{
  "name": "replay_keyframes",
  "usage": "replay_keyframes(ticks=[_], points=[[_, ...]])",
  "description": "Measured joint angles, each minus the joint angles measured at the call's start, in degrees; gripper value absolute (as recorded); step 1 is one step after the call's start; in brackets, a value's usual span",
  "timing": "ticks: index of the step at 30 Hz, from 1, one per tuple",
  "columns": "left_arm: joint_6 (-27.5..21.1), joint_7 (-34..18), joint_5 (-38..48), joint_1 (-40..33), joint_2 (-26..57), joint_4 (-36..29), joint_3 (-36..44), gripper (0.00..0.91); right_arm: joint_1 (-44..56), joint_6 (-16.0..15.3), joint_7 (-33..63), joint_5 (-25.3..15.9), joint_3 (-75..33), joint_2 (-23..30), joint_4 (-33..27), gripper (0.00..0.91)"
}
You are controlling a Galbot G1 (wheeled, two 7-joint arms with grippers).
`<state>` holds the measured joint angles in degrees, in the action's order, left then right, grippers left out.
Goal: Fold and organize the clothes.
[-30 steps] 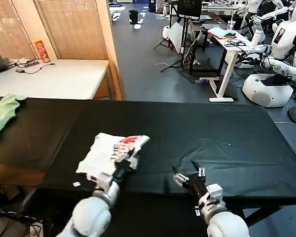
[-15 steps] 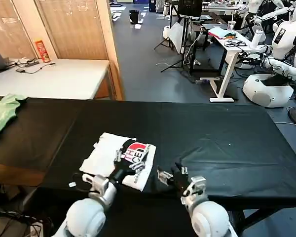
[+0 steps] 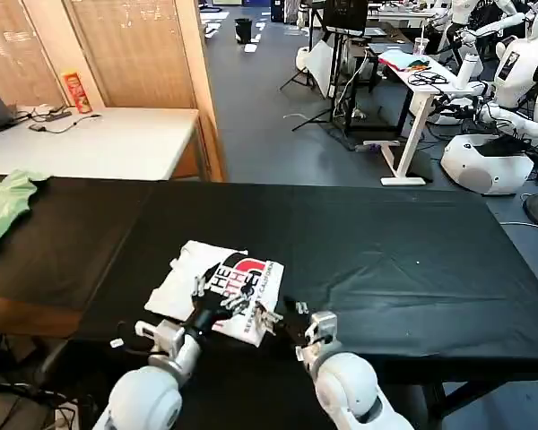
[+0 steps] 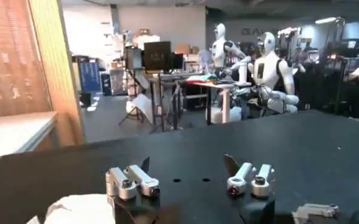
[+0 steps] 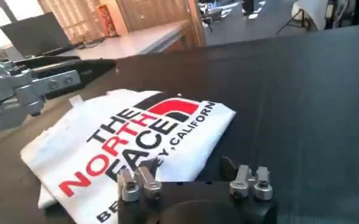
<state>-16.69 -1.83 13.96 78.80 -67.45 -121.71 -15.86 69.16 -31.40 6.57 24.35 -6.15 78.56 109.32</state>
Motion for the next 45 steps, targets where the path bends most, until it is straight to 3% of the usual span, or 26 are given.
replay_keyframes(ticks=[1, 4, 14, 15, 16, 22, 28, 32, 36, 40, 45], points=[[0.0, 0.0, -0.01, 0.26, 0.02, -0.27, -0.19, 0.878, -0.19, 0.01, -0.11, 0.0, 0.02, 0.22, -0.34, 0.088], [0.03, 0.0, -0.05, 0.89, 0.05, -0.68, -0.64, 0.878, -0.41, 0.0, -0.38, -0.09, -0.11, 0.41, -0.8, 0.049], [1.38, -0.09, -0.13, 2.89, 0.72, -0.83, -2.9, 0.878, -4.68, 0.01, -2.56, 2.69, -4.93, -4.63, -2.95, 0.049], [1.51, -0.33, -0.11, 3.02, 0.77, -0.64, -3.11, 0.878, -5.57, -0.02, -3.12, 2.71, -5.54, -5.54, -3.55, 0.302], [1.71, -0.53, -0.1, 3.22, 0.82, -0.53, -3.28, 0.878, -6.52, -0.27, -3.96, 2.66, -6.01, -6.47, -4.13, 0.878], [2.58, -0.88, 0.93, 4.8, 1.23, 0.06, -4.45, 0.878, -7.27, -1.11, -5.86, 2.03, -7.44, -11.78, -3.01, 0.878], [4.55, -2.75, 1.52, 6.16, 1.28, 0.63, -4.78, 0.878, 0.05, 2.78, -0.6, -1.05, -8.98, -14.71, 4.45, 0.878], [5.91, -3.69, 2.62, 6.88, 1.16, 1.16, -4.46, 0.878, 7.23, 8.24, 1.8, -6.49, -10.74, -14.72, 8.77, 0.878], [5.21, -5.07, 3.48, 8.21, 1.49, 0.29, -4.11, 0.878, 15.81, 16.33, 4.63, -13.25, -13.08, -13.65, 11.84, 0.878], [5.59, -7.36, 3.61, 10.6, 2.32, -1.9, -4.07, 0.878, 23.44, 23.19, 6.42, -17.21, -15.78, -12.21, 14.29, 0.878], [7.94, -8.76, 2.26, 16.22, 3.54, -4.84, -5.25, 0.878, 31.16, 25.8, 7.67, -18.33, -19.63, -10.82, 17.37, 0.878]])
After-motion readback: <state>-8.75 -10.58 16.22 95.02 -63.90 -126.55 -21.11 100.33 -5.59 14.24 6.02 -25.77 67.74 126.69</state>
